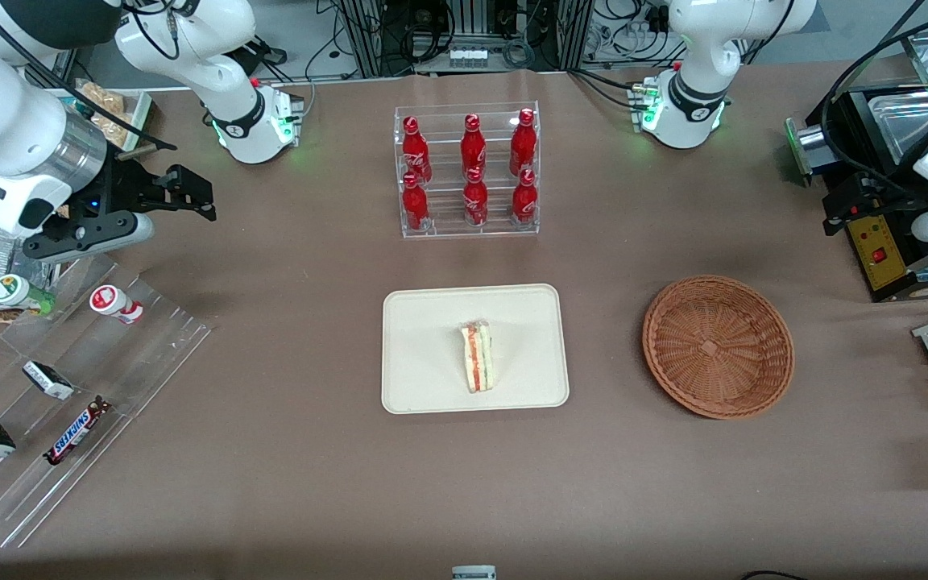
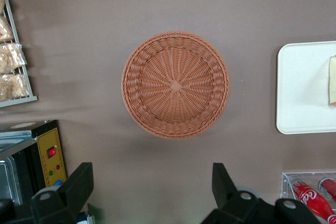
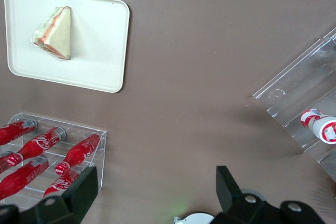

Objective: Place sandwich from basket to tray

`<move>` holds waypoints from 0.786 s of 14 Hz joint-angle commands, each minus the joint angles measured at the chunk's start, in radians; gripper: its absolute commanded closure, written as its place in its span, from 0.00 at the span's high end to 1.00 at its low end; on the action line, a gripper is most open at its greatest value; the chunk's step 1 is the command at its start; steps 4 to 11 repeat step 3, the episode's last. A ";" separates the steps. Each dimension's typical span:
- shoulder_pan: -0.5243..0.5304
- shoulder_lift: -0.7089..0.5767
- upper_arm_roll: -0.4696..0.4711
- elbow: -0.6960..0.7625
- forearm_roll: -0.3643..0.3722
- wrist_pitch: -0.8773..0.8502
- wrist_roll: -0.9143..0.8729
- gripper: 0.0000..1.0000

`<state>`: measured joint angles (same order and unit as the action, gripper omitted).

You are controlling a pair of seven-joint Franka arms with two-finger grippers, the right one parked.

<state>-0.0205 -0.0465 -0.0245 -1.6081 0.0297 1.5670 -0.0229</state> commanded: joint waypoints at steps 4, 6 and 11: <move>-0.006 0.011 0.011 0.001 -0.030 -0.025 0.014 1.00; -0.006 0.011 0.011 0.001 -0.030 -0.025 0.014 1.00; -0.006 0.011 0.011 0.001 -0.030 -0.025 0.014 1.00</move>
